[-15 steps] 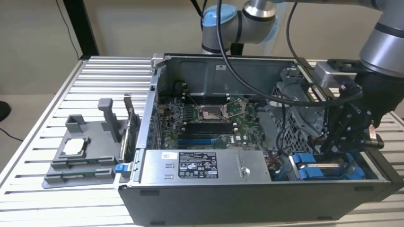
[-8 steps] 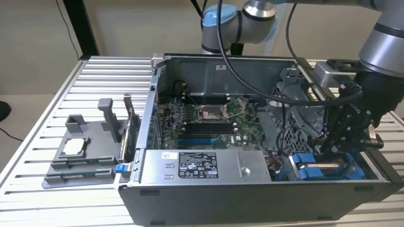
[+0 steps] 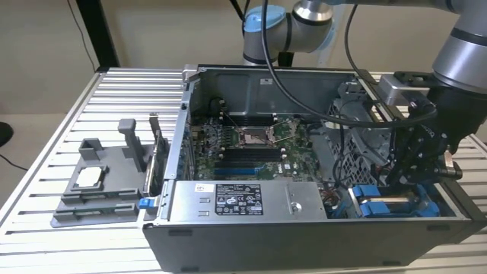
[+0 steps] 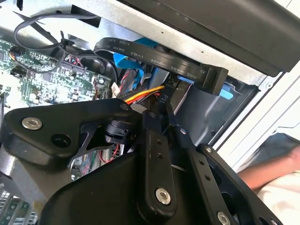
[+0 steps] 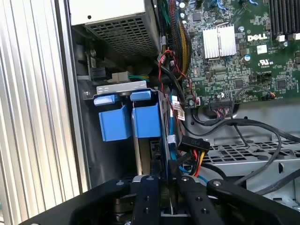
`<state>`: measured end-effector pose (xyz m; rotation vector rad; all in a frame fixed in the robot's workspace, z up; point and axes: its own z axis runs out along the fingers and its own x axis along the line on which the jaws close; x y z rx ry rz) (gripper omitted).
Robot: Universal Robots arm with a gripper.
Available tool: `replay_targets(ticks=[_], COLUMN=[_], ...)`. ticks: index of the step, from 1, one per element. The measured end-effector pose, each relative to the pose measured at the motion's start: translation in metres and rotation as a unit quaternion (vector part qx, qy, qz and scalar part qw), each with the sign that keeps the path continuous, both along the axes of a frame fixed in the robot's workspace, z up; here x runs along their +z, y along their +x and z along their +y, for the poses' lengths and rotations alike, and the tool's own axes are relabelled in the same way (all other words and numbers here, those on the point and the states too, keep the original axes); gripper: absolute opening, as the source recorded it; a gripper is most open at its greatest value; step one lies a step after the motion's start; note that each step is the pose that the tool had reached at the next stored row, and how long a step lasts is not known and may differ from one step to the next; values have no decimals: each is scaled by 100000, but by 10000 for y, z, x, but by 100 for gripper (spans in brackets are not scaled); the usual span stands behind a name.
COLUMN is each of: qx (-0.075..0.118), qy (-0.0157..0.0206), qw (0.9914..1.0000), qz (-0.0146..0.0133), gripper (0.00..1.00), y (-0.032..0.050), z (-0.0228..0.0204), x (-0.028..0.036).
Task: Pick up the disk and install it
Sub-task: 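Insert the first disk wire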
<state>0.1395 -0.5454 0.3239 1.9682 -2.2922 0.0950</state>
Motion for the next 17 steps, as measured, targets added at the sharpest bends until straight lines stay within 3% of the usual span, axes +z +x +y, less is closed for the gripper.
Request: replay_targets(ticks=[1, 4, 10, 15, 16, 17], qx=[4, 1, 0, 1, 2, 2], qy=[8, 135, 10, 4, 20, 21], qw=[100000, 100000, 100000, 100000, 100000, 100000], qz=[-1, 19, 145, 158, 157, 158], gripper=[100, 100, 100, 100, 0, 0], y=[1, 0, 0, 0, 0, 0], z=[0, 1, 0, 1, 0, 1], x=[-1, 17, 174, 246, 245, 245])
